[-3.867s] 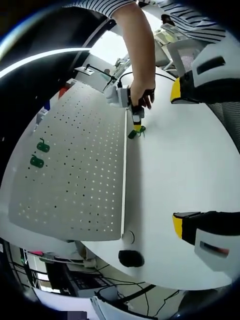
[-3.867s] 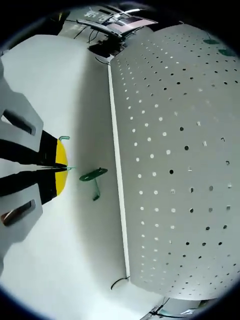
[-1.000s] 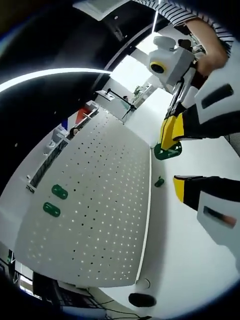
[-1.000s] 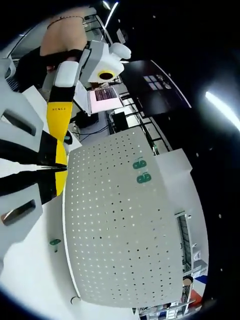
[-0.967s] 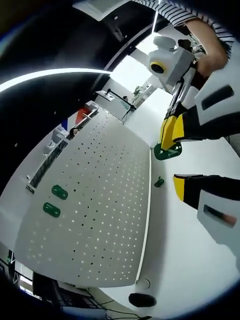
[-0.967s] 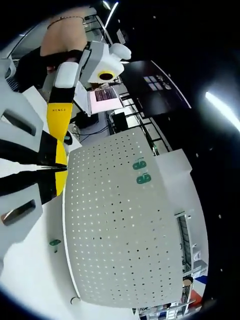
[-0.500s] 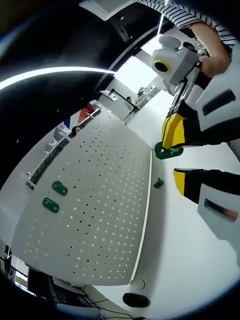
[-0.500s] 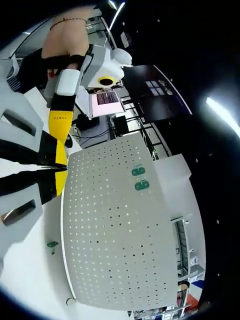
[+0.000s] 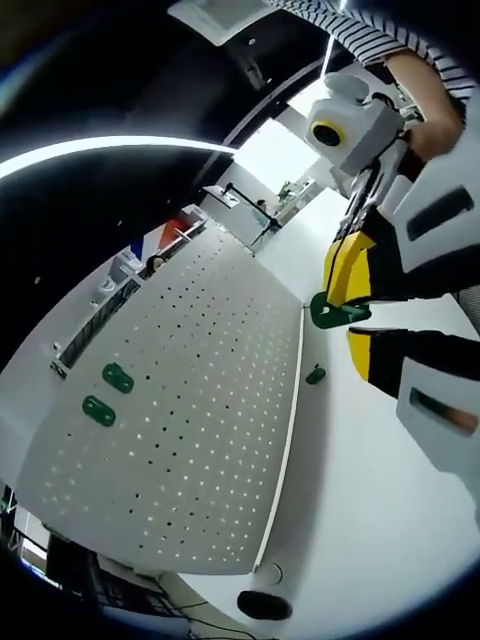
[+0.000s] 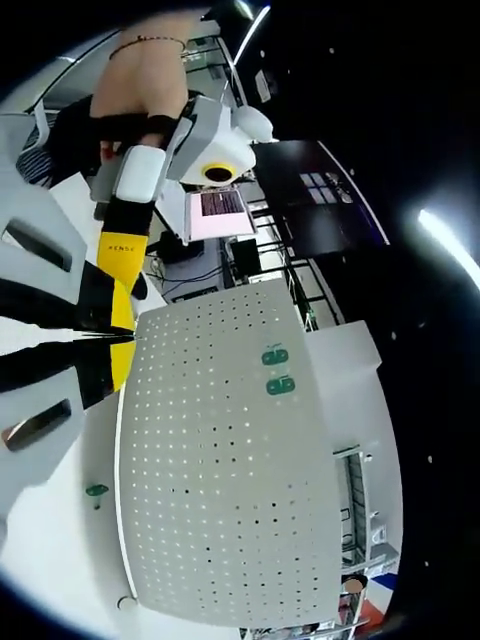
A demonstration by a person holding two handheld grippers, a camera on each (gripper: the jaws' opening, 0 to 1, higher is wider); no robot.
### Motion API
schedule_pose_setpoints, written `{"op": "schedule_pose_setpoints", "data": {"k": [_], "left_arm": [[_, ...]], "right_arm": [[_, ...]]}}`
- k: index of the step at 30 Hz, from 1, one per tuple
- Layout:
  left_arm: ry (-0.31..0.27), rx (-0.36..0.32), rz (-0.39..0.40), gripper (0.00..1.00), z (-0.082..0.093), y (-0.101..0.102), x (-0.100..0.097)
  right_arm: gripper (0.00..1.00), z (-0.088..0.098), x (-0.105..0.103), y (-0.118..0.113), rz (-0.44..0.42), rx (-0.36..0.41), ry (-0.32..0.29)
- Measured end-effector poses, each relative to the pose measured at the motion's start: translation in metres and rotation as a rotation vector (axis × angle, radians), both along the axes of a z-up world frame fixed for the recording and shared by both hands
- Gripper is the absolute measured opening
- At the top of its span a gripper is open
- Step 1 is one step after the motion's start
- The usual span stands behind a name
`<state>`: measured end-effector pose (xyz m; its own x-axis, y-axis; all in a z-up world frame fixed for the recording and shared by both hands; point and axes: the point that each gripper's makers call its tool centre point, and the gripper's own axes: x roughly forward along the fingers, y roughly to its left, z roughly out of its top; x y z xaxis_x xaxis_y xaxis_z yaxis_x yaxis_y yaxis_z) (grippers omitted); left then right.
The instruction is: Insert the hook assembly into the mounting plate slot until the hook locks in place.
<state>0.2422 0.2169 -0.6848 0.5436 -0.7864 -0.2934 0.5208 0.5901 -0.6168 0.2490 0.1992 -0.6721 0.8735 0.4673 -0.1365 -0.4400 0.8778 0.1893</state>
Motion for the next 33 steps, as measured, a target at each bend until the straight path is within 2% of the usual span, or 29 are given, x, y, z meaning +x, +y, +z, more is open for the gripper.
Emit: {"op": "schedule_pose_setpoints", "data": {"k": [11, 21, 26, 29, 31, 33], "left_arm": [[0.023, -0.028, -0.006, 0.04, 0.0009, 0.0003, -0.0029], [0.017, -0.021, -0.025, 0.02, 0.0010, 0.0024, -0.0054], [-0.008, 0.023, -0.045, 0.01, -0.0009, 0.0032, -0.0071], [-0.007, 0.021, -0.036, 0.01, -0.0004, 0.0043, -0.0063], [-0.021, 0.038, -0.039, 0.01, -0.0006, 0.0051, -0.0058], [-0.060, 0.076, -0.041, 0.01, -0.0006, 0.0063, -0.0040]], "right_arm": [[0.00, -0.0001, -0.0033, 0.0020, 0.017, 0.003, -0.006], [0.00, -0.0010, -0.0048, 0.0051, 0.032, 0.008, -0.006], [0.00, -0.0038, -0.0055, 0.0065, 0.034, 0.006, 0.007], [0.00, -0.0028, -0.0044, 0.0077, 0.041, -0.002, 0.001], [0.00, -0.0033, -0.0033, 0.0086, 0.049, -0.001, 0.010], [0.00, -0.0040, -0.0022, 0.0096, 0.053, -0.004, 0.012]]}}
